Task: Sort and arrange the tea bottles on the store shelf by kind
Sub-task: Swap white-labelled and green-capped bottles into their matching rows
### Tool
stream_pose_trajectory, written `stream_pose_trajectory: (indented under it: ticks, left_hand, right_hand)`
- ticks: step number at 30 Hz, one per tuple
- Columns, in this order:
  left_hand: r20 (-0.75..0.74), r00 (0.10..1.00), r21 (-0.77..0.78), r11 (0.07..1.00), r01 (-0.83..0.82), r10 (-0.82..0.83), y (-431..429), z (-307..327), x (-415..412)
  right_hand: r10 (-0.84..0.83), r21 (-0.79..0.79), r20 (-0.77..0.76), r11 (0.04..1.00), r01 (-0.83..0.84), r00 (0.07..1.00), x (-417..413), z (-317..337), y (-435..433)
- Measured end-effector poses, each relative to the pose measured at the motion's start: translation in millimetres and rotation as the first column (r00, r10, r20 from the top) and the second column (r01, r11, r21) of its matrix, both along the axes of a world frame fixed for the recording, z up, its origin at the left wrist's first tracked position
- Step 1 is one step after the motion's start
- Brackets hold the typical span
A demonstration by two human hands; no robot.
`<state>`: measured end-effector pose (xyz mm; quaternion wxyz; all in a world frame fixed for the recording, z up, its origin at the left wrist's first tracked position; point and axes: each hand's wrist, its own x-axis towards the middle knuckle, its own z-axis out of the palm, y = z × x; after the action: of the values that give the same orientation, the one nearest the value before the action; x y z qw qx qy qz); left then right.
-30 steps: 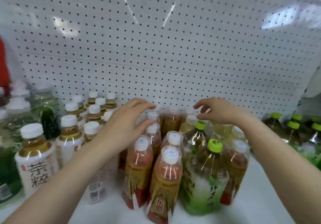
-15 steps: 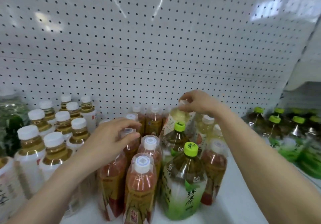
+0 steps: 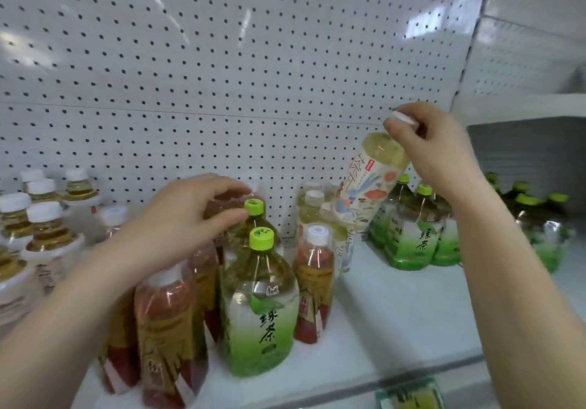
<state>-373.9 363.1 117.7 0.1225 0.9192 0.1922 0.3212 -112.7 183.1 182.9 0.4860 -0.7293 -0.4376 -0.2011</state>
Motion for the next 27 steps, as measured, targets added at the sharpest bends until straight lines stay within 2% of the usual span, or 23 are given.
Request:
stream_pose_trajectory:
  ticks: [2, 6, 10, 16, 19, 21, 22, 25, 27]
  left_hand:
    - [-0.033, 0.999, 0.051, 0.998, 0.02, -0.019, -17, -2, 24]
    - [-0.08, 0.997, 0.057, 0.998, 0.002, 0.002, -46, -2, 70]
    - [-0.182, 0.981, 0.092, 0.994, -0.058, 0.074, -58, 2, 112]
    - [-0.325, 0.935, 0.057, 0.99, -0.127, 0.139, -58, -8, 163]
    - [-0.344, 0.926, 0.021, 0.987, -0.16, 0.157, -56, -13, 168]
    - [-0.346, 0.924, 0.015, 0.986, -0.167, 0.162, -54, -14, 169]
    - [-0.347, 0.924, 0.008, 0.985, -0.17, 0.162, -52, -15, 169]
    - [-0.34, 0.927, -0.018, 0.984, -0.176, 0.159, -51, -16, 169]
    - [-0.328, 0.932, -0.044, 0.983, -0.176, 0.152, -52, -17, 168]
  right_hand:
    - [-0.006, 0.0, 0.014, 1.0, 0.006, 1.0, 13, -9, -12]
    - [0.053, -0.036, 0.003, 0.998, -0.053, 0.999, 42, -26, -27]
    - [0.099, -0.169, -0.008, 0.981, -0.099, 0.995, 76, -40, -24]
    - [0.314, -0.357, -0.13, 0.87, -0.34, 0.94, 102, -86, 5]
    - [0.392, -0.439, -0.18, 0.789, -0.43, 0.902, 108, -100, 18]
    - [0.426, -0.438, -0.227, 0.758, -0.482, 0.876, 113, -103, 22]
    - [0.421, -0.454, -0.209, 0.758, -0.468, 0.883, 116, -103, 24]
    - [0.29, -0.542, 0.018, 0.807, -0.234, 0.957, 114, -106, 28]
    - [0.215, -0.513, 0.052, 0.844, -0.159, 0.975, 111, -107, 30]
